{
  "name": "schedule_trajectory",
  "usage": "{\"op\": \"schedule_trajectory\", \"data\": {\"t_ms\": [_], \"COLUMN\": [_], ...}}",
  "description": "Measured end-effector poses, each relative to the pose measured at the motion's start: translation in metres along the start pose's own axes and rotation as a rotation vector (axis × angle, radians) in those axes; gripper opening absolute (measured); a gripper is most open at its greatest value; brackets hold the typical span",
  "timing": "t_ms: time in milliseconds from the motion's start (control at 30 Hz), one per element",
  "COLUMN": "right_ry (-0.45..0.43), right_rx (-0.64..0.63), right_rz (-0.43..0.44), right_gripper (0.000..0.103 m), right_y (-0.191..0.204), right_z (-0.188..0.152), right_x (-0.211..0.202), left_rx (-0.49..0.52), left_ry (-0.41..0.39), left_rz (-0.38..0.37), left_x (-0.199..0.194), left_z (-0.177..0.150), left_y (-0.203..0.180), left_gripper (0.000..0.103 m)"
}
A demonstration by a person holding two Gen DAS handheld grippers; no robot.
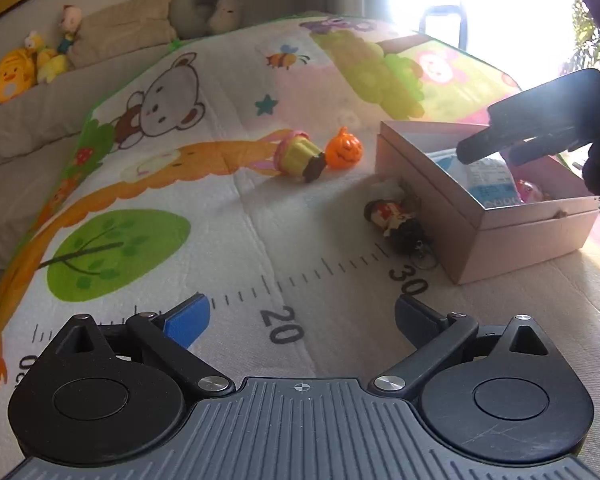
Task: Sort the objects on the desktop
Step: 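Grasp the orange pumpkin toy with the right tool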
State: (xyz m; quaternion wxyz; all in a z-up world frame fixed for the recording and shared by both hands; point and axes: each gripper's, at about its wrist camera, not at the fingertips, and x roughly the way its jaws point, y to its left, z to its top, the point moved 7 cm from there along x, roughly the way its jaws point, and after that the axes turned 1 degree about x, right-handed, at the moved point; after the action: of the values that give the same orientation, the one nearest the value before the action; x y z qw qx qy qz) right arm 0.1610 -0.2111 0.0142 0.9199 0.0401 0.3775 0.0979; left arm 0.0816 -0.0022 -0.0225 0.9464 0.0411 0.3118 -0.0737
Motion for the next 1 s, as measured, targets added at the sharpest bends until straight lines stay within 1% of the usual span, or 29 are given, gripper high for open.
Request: {"op": "schedule_trajectory", "data": {"t_ms": [100,167,200,300,367,433,500,533,633,667,733,833,900,1000], "right_ry": [-0.054,-0.072,-0.071,-0.021,0.023,0.065,0.093,0.12,0.173,0.18,0.198,0.241,0.262,0.267], "right_rx": [-0.053,-0.091,-0.117,-0.11,-0.094,-0.087,-0.083,-0.08,-0.058,-0.068,-0.105,-0.145,-0.161,-0.187], "right_rz": [-0.023,-0.027,-0.02,0.023,0.026,-0.001,-0.048,-0.084,-0.165,-0.19,-0.219,-0.219,-0.217,-0.191], "right_gripper": [0.08,0.072,0.066,0.065,0.065,0.065,0.065,0.065,0.064,0.061,0.043,0.029,0.024,0.023], "right_y": [0.009,0.018,0.026,0.046,0.058,0.065,0.067,0.066,0.061,0.06,0.063,0.07,0.073,0.083], "right_z": [0.015,0.026,0.034,0.056,0.072,0.088,0.101,0.106,0.11,0.11,0.108,0.103,0.097,0.087], "right_x": [-0.019,-0.023,-0.022,-0.002,0.025,0.06,0.095,0.119,0.167,0.177,0.19,0.195,0.194,0.183], "left_rx": [-0.048,-0.064,-0.074,-0.111,-0.153,-0.192,-0.216,-0.225,-0.244,-0.249,-0.251,-0.239,-0.226,-0.207], "left_ry": [-0.005,-0.007,-0.01,-0.008,-0.022,-0.024,-0.025,-0.025,-0.014,-0.009,-0.004,-0.006,-0.012,-0.007], "left_rz": [0.023,0.034,0.035,0.019,-0.009,-0.028,-0.045,-0.055,-0.065,-0.062,-0.058,-0.049,-0.044,-0.038], "left_x": [0.002,0.004,0.006,0.007,0.005,0.005,0.005,0.006,0.008,0.008,0.009,0.007,0.005,0.003], "left_z": [-0.004,-0.006,-0.007,-0.01,-0.011,-0.012,-0.013,-0.013,-0.014,-0.014,-0.014,-0.015,-0.014,-0.015], "left_y": [0.012,0.017,0.019,0.025,0.031,0.036,0.038,0.04,0.042,0.043,0.043,0.041,0.039,0.038], "left_gripper": [0.102,0.102,0.102,0.102,0.103,0.103,0.103,0.103,0.103,0.103,0.103,0.103,0.103,0.103]}}
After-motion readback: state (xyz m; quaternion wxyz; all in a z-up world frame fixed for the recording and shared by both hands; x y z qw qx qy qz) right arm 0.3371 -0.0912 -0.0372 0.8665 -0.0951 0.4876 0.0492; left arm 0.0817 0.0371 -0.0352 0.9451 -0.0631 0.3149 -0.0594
